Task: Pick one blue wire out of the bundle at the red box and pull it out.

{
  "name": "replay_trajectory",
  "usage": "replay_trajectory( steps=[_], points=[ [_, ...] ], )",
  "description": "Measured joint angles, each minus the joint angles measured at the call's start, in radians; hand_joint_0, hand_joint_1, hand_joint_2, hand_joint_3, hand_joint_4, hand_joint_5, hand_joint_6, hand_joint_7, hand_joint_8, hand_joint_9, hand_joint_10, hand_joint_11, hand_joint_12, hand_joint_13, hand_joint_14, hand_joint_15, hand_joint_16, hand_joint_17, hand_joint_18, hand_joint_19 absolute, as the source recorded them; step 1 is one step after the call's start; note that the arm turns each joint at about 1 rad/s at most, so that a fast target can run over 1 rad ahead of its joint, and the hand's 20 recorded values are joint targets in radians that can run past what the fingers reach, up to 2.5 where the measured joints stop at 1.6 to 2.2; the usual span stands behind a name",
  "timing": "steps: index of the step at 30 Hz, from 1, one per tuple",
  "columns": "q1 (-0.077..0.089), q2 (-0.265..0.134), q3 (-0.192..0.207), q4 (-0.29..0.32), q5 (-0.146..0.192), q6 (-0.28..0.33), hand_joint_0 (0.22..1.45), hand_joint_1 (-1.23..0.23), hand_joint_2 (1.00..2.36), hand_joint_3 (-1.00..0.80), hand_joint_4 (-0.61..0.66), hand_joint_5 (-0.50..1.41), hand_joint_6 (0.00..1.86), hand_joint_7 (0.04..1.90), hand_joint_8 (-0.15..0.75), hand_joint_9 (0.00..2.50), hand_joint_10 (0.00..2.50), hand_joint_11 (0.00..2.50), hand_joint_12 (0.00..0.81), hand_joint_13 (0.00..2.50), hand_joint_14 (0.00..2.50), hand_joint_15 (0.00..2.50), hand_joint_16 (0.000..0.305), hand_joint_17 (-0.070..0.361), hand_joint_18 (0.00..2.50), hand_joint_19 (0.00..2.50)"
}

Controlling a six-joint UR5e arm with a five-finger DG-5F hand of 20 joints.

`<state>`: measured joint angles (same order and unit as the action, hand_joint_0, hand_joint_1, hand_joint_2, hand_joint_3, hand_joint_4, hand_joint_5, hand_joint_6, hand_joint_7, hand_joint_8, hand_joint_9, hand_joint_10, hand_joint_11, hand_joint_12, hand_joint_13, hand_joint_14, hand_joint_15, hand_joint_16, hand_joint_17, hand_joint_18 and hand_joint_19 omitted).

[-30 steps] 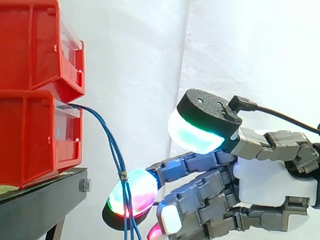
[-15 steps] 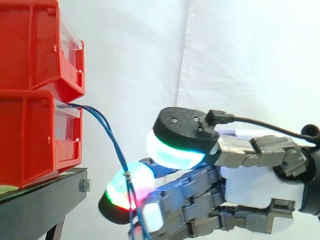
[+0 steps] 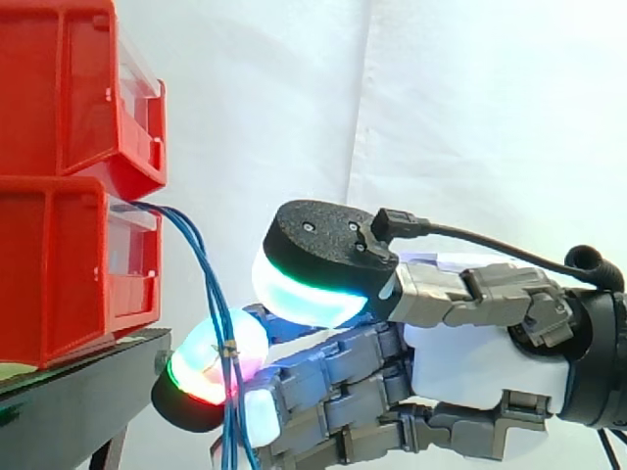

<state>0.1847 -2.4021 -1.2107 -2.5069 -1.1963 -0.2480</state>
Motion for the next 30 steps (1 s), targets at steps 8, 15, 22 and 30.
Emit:
replay_trajectory(
  steps=[8, 15, 22, 30],
  points=[
    [0.004, -0.012, -0.002, 0.017, -0.001, 0.001, 0.59, -0.75, 1.01, -0.38, 0.25, -0.11, 0.54, 1.19, 0.325, 0.90, 0.01, 0.65, 0.413, 0.79, 0.02, 0.52, 0.048, 0.108, 0.55, 0.47],
    [0.004, -0.022, -0.006, 0.030, -0.003, 0.010, 0.62, -0.75, 1.01, -0.31, 0.22, -0.14, 0.65, 1.02, 0.324, 0.88, 0.01, 0.66, 0.411, 0.80, 0.02, 0.53, 0.048, 0.108, 0.57, 0.47],
    [0.005, -0.030, -0.006, 0.059, 0.001, 0.013, 0.60, -0.77, 1.01, -0.38, 0.22, -0.16, 0.70, 0.91, 0.323, 0.87, 0.01, 0.67, 0.413, 0.80, 0.02, 0.53, 0.049, 0.109, 0.57, 0.47],
    [0.004, -0.031, -0.006, 0.060, 0.000, 0.013, 0.61, -0.78, 1.01, -0.38, 0.21, -0.17, 0.77, 0.85, 0.324, 0.88, 0.01, 0.67, 0.414, 0.81, 0.02, 0.53, 0.049, 0.110, 0.59, 0.46]
  ],
)
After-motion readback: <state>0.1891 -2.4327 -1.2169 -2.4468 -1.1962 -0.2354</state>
